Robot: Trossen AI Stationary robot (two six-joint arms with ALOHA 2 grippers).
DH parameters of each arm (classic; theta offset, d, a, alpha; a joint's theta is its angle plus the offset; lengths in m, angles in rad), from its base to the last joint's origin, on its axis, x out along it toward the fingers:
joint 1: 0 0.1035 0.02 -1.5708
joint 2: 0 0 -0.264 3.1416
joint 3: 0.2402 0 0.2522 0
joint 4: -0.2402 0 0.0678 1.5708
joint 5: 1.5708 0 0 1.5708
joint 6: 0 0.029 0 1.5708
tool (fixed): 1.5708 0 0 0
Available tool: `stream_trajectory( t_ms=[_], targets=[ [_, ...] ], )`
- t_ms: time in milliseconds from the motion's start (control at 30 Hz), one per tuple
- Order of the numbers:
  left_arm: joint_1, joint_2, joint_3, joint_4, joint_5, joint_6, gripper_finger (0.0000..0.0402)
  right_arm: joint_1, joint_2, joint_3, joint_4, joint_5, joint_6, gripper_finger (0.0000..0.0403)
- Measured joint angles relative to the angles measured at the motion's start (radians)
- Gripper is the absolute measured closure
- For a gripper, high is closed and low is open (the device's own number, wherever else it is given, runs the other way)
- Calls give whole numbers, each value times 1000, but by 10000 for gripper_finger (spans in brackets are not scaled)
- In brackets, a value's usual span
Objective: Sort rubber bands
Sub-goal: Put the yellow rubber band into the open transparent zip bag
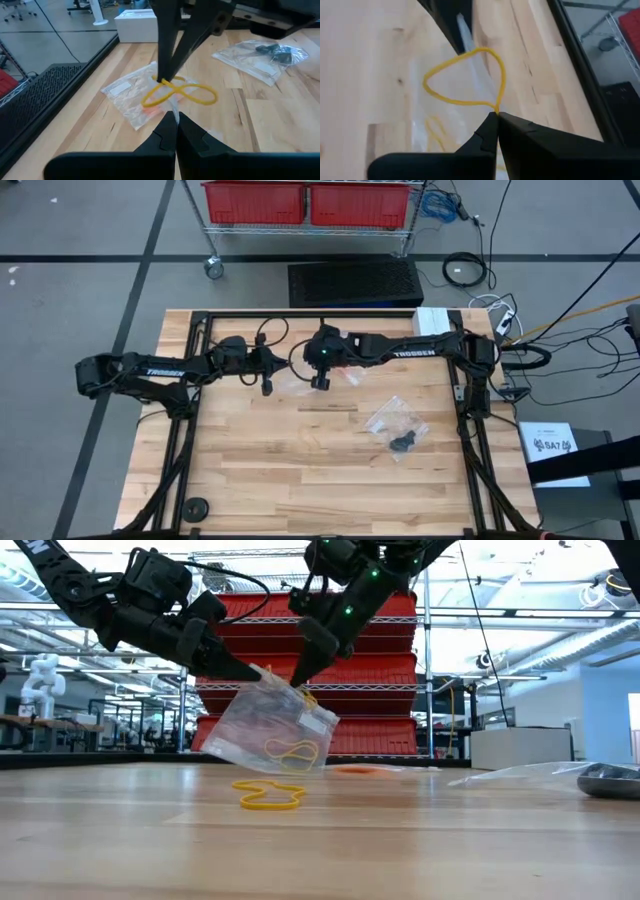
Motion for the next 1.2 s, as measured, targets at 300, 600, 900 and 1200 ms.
stream_trajectory(
  t_ms=[300,600,900,1200],
  targets=[
    [0,0,0,0,0,0,400,-15,-4,1,35,-28,-19,403],
    [0,0,0,-1,0,0,400,-27,-4,1,20,-81,-27,403],
    [0,0,0,-2,0,0,400,-7,-4,1,-24,-113,-11,403],
    [0,0,0,-1,0,0,400,24,3,1,-17,-112,-8,403]
  ],
)
